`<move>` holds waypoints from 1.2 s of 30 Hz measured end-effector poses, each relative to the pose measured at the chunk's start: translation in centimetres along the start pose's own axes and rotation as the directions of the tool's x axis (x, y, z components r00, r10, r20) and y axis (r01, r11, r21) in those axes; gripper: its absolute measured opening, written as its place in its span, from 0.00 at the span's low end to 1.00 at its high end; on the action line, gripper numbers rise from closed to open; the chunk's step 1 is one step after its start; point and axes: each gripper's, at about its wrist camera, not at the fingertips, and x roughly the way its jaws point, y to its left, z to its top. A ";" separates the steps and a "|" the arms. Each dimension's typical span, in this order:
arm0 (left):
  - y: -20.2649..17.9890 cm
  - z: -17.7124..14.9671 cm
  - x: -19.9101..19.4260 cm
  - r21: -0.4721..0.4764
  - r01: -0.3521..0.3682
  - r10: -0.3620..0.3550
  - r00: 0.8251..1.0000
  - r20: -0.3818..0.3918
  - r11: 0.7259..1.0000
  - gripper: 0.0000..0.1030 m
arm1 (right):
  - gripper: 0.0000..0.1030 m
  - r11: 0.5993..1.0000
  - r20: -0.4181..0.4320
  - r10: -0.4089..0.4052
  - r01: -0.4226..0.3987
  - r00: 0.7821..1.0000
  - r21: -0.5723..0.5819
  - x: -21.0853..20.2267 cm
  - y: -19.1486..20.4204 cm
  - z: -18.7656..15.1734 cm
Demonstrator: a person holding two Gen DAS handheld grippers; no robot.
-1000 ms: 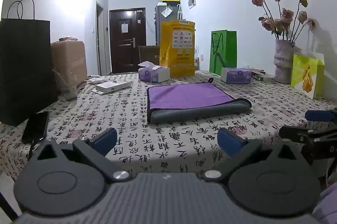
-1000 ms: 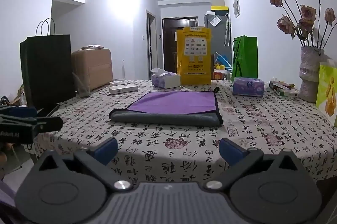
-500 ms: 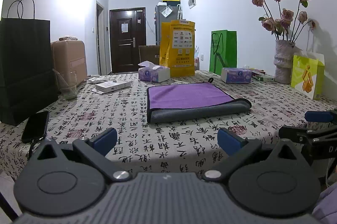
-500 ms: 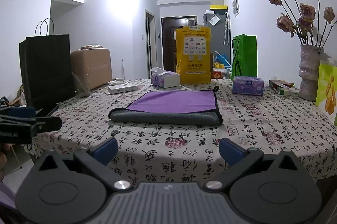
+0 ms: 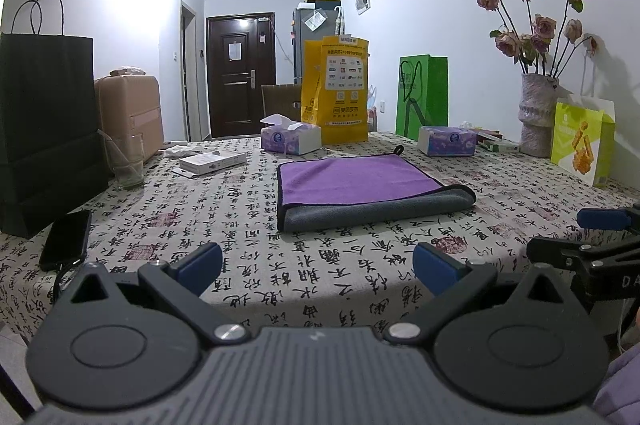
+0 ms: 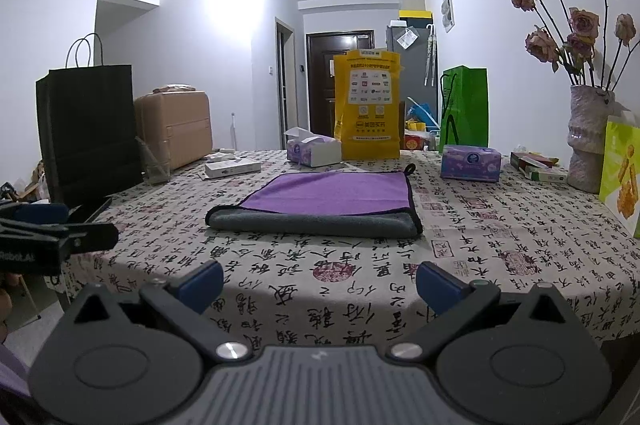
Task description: Fold towel
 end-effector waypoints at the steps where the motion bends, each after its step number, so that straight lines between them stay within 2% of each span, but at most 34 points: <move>1: 0.0 0.0 0.0 0.000 0.000 0.000 1.000 0.000 1.000 1.00 | 1.00 1.000 0.000 0.000 0.000 1.000 0.000 0.0 0.0 0.0; 36: -0.2 -0.1 -0.1 0.000 -0.002 0.002 1.000 -0.003 1.000 1.00 | 1.00 1.000 -0.001 -0.008 0.008 1.000 0.008 0.1 0.0 0.1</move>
